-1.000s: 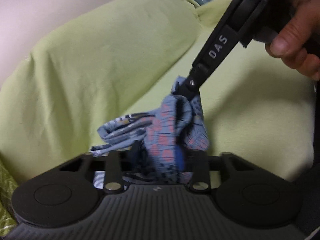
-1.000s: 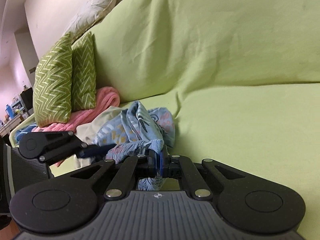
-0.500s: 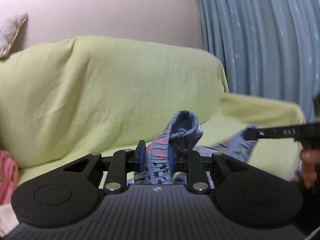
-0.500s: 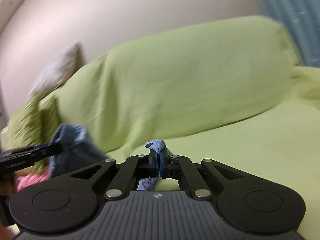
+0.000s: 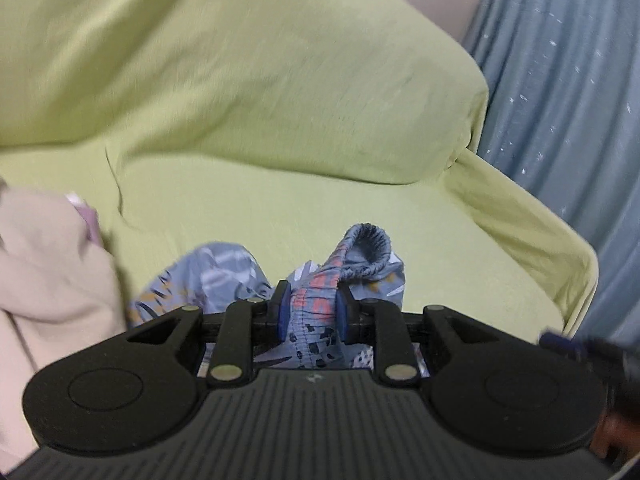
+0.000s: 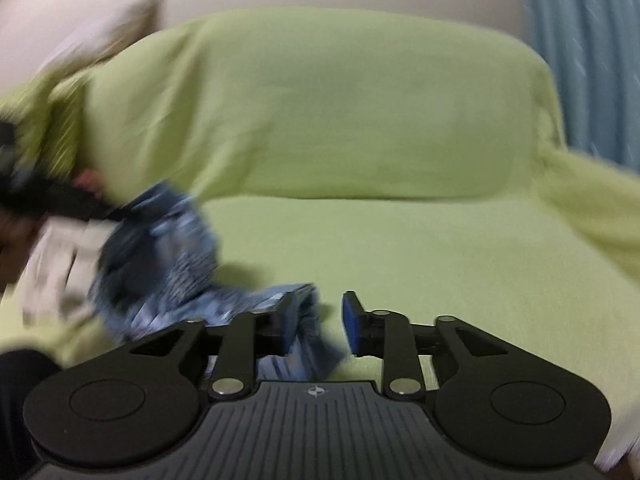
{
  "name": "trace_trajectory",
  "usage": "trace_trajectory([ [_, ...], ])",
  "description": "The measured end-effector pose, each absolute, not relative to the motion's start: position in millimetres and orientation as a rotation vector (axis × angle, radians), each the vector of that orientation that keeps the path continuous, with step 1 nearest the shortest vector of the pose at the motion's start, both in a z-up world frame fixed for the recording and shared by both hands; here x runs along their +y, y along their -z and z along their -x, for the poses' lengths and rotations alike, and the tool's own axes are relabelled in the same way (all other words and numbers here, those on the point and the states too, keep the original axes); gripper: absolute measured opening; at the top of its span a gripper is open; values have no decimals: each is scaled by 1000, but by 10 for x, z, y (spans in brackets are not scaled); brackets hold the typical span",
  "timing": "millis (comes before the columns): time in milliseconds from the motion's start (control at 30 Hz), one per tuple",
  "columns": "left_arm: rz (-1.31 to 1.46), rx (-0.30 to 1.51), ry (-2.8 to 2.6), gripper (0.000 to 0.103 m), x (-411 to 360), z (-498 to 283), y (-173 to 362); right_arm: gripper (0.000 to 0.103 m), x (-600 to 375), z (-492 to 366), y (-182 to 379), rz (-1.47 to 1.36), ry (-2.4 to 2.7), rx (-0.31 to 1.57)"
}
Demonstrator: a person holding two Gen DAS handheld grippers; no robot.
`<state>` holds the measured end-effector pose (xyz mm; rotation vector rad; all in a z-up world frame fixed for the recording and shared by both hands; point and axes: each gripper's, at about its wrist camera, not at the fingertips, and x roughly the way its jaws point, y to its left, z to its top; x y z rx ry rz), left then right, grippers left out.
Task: Fold clothes
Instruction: 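Lift the shorts by the waistband with both grippers and spread it apart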
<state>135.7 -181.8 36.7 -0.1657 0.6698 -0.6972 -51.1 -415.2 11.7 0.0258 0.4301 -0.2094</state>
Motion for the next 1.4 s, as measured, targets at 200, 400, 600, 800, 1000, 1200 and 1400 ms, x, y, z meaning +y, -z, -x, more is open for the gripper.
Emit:
trace_trajectory([
  [200,169,718,710,19,-2033,-1515,-285,47,-3559,609,8,194,63,434],
  [400,157,737,720,19,-2087,-1516,-237,51,-3055,323,376,501,-77,513],
  [600,100,735,759,19,-1965,-1402,-260,11,-3109,60,482,520,-63,555],
  [800,-20,719,906,20,-1776,-1154,-349,7,-3255,206,312,463,4,536],
  [1000,-190,586,1043,57,-1717,-909,-504,6,-3466,399,145,481,162,527],
  [1200,-524,367,1173,72,-2002,-811,-555,6,-3707,456,106,411,248,563],
  [1400,-1000,68,1235,71,-2324,-744,-308,6,-3712,383,164,396,253,593],
])
